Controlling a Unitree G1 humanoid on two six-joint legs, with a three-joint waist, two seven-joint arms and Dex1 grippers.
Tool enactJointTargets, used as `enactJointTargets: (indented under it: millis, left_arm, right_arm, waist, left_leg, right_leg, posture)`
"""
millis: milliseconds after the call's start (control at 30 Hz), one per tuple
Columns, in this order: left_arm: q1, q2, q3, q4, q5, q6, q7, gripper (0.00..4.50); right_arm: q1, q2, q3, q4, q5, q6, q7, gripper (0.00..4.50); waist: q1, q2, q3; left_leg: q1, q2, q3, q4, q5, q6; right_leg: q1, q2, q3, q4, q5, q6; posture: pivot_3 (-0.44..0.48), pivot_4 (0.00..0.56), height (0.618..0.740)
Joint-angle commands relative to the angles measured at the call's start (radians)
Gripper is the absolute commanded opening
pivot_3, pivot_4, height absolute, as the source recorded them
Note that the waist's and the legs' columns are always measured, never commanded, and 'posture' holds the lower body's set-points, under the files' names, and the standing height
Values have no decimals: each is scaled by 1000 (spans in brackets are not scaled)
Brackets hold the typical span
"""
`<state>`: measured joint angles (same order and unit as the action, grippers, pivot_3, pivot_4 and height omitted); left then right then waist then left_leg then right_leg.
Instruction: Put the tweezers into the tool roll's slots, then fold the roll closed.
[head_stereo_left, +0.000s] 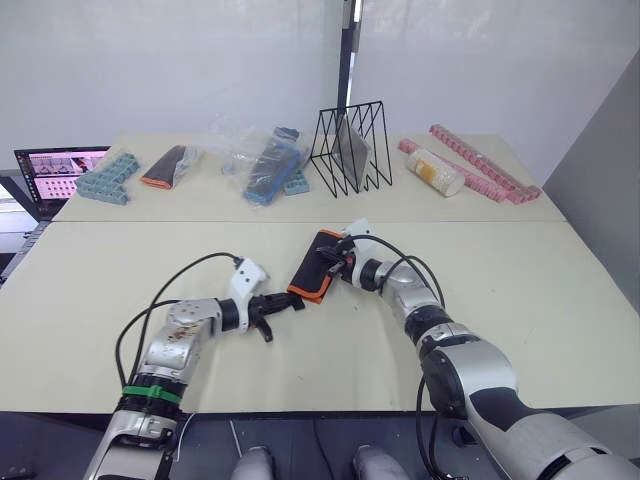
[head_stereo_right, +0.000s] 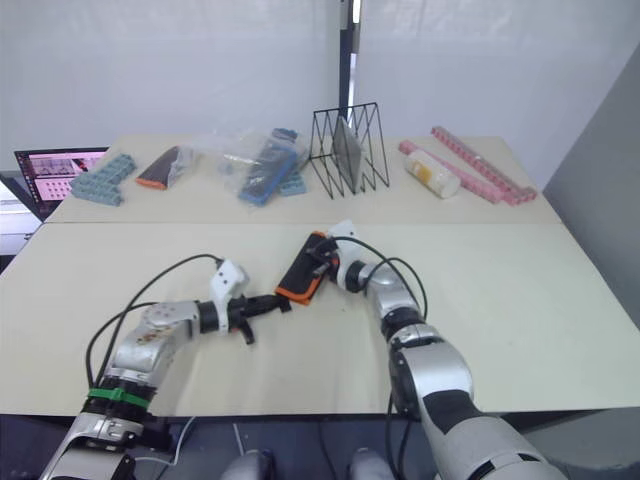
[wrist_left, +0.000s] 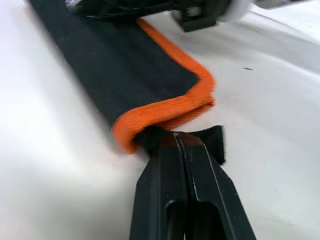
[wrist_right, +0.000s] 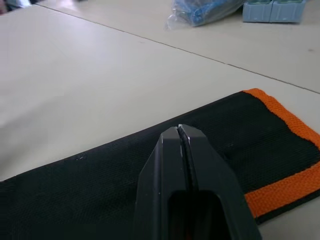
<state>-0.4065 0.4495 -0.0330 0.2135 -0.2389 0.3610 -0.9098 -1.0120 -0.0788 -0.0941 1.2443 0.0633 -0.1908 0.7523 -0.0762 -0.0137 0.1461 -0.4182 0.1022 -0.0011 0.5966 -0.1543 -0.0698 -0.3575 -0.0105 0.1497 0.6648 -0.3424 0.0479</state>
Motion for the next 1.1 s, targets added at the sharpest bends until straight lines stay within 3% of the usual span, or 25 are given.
enactJointTargets:
  millis: [33, 167, 500, 633, 767, 1100]
  left_arm:
    - [21, 48, 102, -103, -65, 37, 24, 22]
    - [60, 101, 196, -141, -104, 81, 66, 1151]
    - [321, 287, 360, -152, -91, -75, 3, 4379]
    - [410, 324, 411, -157, -81, -133, 8, 4467]
    - [480, 349, 477, -168, -125, -61, 10, 4467]
    - [505, 361, 511, -148, -78, -128, 68, 4467]
  right_arm:
    - [-8, -44, -43, -103, 74, -5, 119, 0]
    - [52, -120, -16, -242, 98, 67, 257, 1157]
    - [358, -374, -42, -754, 205, 242, 384, 4487]
    - [477, -446, -70, -843, 232, 285, 364, 4500]
    - [600, -494, -126, -887, 269, 296, 345, 4500]
    - [713, -554, -154, -835, 233, 161, 293, 4500]
  waist:
    - [4, 0, 6]
    - [15, 0, 11]
    - [31, -1, 16]
    - [32, -2, 16]
    - [34, -4, 18]
    - [32, -5, 18]
  left_leg:
    - [-3, 0, 0, 0, 0, 0]
    - [-15, 0, 0, 1, 2, -3]
    - [-16, 0, 1, -3, 2, -3]
    - [-15, 0, 1, -3, 2, -4]
    - [-15, 0, 1, -3, 3, -5]
    - [-15, 0, 2, -3, 3, -5]
  right_leg:
    - [-3, 0, 0, 0, 0, 0]
    - [-13, 0, -1, 3, 1, -1]
    - [-16, -1, -1, -1, 0, -1]
    - [-16, -1, -1, -1, -2, -4]
    - [-16, -1, -1, -1, -2, -4]
    - [-16, -2, -1, -1, -2, -4]
  posture:
    - [0, 150, 726]
    - [0, 150, 726]
    - [0, 150, 726]
    - [0, 150, 726]
    - [0, 150, 726]
    - [0, 150, 726]
